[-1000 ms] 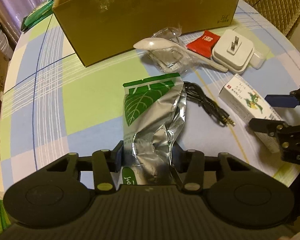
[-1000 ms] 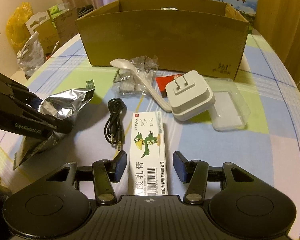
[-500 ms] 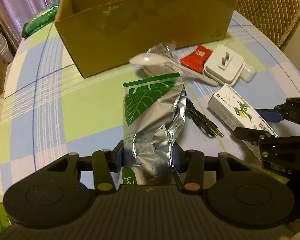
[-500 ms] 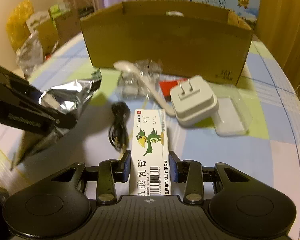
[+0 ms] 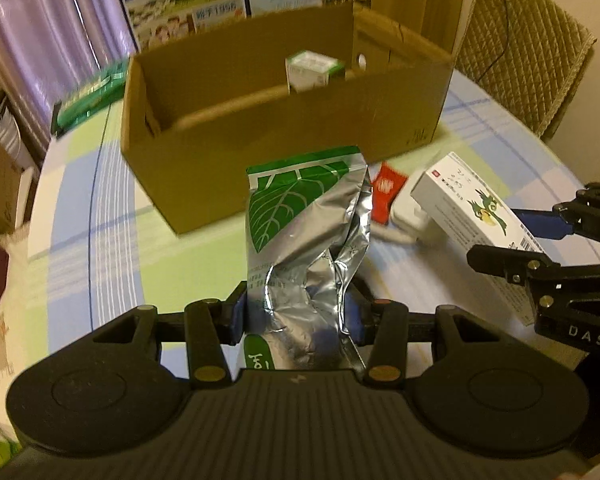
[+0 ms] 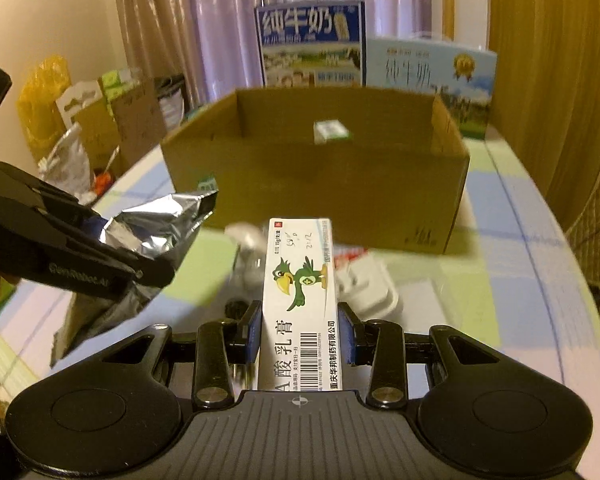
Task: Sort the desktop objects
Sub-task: 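Lift the foil bag and ointment box toward the cardboard box with both tools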
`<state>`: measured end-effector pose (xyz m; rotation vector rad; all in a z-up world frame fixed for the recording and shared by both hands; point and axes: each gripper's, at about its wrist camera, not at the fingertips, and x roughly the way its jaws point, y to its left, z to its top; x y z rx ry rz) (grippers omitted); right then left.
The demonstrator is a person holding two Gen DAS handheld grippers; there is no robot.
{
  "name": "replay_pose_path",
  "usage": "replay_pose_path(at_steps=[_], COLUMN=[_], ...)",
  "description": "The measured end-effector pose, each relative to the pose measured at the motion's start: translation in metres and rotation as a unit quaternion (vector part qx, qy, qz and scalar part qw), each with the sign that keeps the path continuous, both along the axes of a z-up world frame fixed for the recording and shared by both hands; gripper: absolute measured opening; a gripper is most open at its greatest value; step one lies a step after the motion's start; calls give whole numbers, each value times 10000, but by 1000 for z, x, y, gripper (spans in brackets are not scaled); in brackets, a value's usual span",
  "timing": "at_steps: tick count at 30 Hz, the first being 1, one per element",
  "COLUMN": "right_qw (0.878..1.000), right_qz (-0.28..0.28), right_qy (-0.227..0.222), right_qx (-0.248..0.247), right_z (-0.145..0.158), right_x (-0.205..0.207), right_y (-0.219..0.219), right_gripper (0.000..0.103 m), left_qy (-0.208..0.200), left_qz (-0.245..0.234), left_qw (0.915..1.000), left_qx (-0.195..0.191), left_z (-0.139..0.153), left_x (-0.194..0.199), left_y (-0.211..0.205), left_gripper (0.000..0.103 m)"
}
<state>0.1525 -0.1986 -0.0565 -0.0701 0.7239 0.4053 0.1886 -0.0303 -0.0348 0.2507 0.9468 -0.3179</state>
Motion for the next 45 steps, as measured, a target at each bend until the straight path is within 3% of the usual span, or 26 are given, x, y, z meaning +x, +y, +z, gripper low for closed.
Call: replay_pose_path(at_steps=[15, 45], right_qw=[9983, 9971], right_qz=[-145, -276], right_qy=[-568, -703], right_qx=[-68, 56], right_z=[46, 49], right_x=[80, 176], right_y=[6, 33], right_gripper=[35, 35], left_qy=[-455, -694], left_qz=[98, 434], left_qw=[9988, 9964], left_qx=[-163, -238], left_z=[52, 68], left_x=[64, 152], left_y=[-10, 2], left_gripper=[42, 42])
